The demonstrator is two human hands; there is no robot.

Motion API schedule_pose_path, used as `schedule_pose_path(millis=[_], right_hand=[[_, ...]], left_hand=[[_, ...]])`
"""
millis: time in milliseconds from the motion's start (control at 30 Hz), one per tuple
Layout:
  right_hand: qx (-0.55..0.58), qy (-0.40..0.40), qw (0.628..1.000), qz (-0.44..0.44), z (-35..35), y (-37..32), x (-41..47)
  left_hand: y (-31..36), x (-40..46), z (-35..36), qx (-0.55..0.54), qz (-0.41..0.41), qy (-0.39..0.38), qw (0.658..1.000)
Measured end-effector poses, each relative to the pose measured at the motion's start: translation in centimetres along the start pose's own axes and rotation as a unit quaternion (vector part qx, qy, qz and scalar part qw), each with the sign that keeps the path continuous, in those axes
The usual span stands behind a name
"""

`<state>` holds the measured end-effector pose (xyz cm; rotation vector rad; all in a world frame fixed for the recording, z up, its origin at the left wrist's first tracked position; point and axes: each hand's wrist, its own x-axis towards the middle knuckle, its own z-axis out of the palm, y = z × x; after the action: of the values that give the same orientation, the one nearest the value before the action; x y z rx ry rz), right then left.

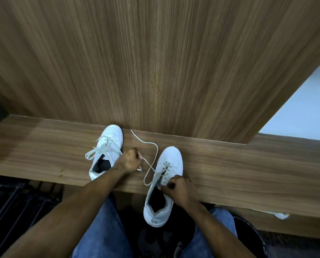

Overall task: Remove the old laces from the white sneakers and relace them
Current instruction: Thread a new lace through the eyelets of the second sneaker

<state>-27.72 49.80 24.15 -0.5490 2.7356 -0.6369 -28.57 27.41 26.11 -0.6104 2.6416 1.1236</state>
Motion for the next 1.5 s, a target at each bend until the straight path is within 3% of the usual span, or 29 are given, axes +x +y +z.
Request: schedule_pose_path(millis=[100, 167, 267, 467, 767, 1033, 1233, 1400, 1500], right_hand=[[0.020, -0.002, 1.000, 0.013, 0.1, 0.0, 0.1], [0.025, -0.006, 1.000, 0.015, 0.2, 0.2, 0.1], [0.031, -0.007, 0.999, 0.019, 0.3, 0.3, 0.1], [0.033, 0.004, 0.999, 0.020, 0.5, 0.5, 0.2], [0.036, 0.007, 0.999, 0.020, 0.6, 0.5, 0.2], [0.062, -0.004, 0.998, 0.019, 1.2, 0.8, 0.5], [0.063, -0.012, 0.997, 0.031, 1.0, 0.8, 0.5], [0.059, -0.006, 0.998, 0.038, 1.2, 0.5, 0.3], [0.053, -0.001, 0.998, 0.033, 1.0, 0.5, 0.3]], left_hand=[[-0.1, -0.1, 1.6, -0.165, -0.052, -0.059, 0.983], [0.1, -0.4, 2.1, -0.182, -0.082, -0.073, 0.977], [0.3, -0.8, 3.0, -0.135, -0.044, -0.140, 0.980], [-0.1, -0.4, 4.4, -0.054, 0.053, -0.158, 0.985], [-0.1, -0.5, 4.4, -0.194, 0.002, -0.095, 0.976], [-0.2, -0.3, 5.1, -0.122, 0.036, -0.075, 0.989], [1.8, 0.2, 2.7, -0.176, 0.021, -0.117, 0.977], [1.9, 0.3, 2.6, -0.048, 0.010, -0.171, 0.984], [1.2, -0.1, 3.9, -0.029, 0.013, -0.182, 0.983]])
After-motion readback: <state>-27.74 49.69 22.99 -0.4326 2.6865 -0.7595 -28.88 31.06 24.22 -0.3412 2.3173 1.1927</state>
